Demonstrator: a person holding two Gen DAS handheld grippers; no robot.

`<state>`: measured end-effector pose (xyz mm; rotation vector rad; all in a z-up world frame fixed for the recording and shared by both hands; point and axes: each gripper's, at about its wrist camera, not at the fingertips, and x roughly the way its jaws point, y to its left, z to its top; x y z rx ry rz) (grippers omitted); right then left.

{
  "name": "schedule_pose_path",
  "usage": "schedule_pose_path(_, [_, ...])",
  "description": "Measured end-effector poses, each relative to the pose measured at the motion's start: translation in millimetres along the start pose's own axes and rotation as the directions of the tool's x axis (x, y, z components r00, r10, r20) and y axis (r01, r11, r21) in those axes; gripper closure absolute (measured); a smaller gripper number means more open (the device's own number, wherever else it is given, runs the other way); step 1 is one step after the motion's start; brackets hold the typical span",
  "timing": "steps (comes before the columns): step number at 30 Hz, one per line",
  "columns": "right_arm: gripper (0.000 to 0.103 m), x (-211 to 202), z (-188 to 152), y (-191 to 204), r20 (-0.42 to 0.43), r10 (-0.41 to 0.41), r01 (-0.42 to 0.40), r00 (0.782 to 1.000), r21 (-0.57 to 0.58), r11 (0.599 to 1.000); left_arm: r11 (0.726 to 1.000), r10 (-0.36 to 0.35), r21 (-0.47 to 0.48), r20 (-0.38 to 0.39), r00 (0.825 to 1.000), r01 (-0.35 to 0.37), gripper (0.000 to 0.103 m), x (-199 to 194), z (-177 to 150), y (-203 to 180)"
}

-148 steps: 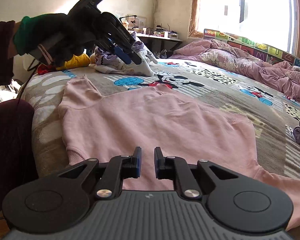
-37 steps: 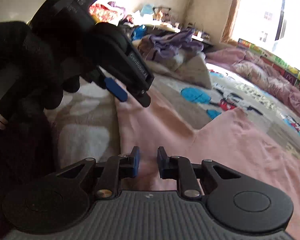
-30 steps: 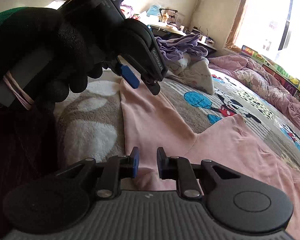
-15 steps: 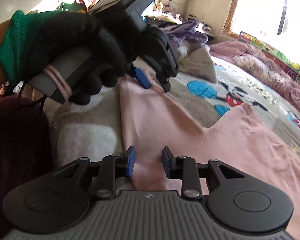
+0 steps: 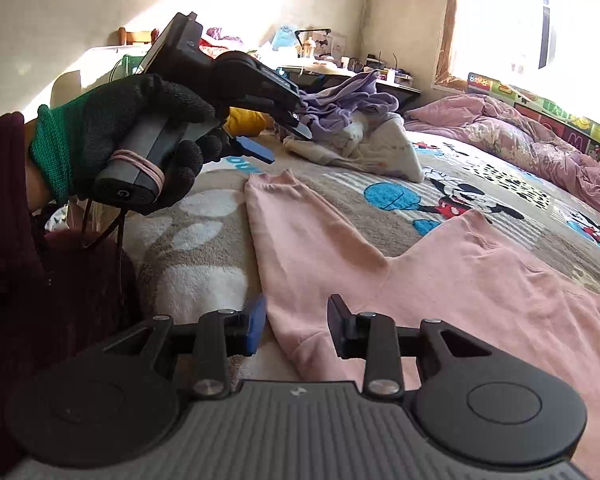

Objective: Fold clothes

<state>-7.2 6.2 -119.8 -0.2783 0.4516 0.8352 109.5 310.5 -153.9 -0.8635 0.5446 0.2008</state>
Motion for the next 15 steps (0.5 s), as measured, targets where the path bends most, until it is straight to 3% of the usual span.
schedule_pose_path(2, [0.066,-19,-4,-19,0.029,-0.008,0.005,1.000,0.082,0.997,0.999,0.006,-0.037,-0.010,1.000,-0.007,0.041,2,-5,3])
schedule_pose_path(4, [0.064,-36,-14,-44,0.048,-0.045,0.035,0.998,0.190,0.981,0.997,0.012,-0.073,-0.020,1.000,-0.013,0.048,4,-11,5])
schedule_pose_path(7, [0.061,-65,-34,-95,0.050,-0.123,0.093,0.991,0.398,0.912,0.999,-0.039,-0.026,0.003,0.999,0.039,0.045,-11,-15,-17])
schedule_pose_path(11, [0.060,-113,-75,-163,0.042,-0.267,0.161,0.963,0.704,0.692,0.985,-0.109,0.135,-0.003,0.994,0.109,0.040,-28,-28,-69])
schedule_pose_path(15, [0.057,-161,-120,-204,-0.003,-0.454,0.226,0.891,0.870,0.438,0.955,-0.148,0.246,-0.083,0.985,0.165,0.033,-27,-64,-126])
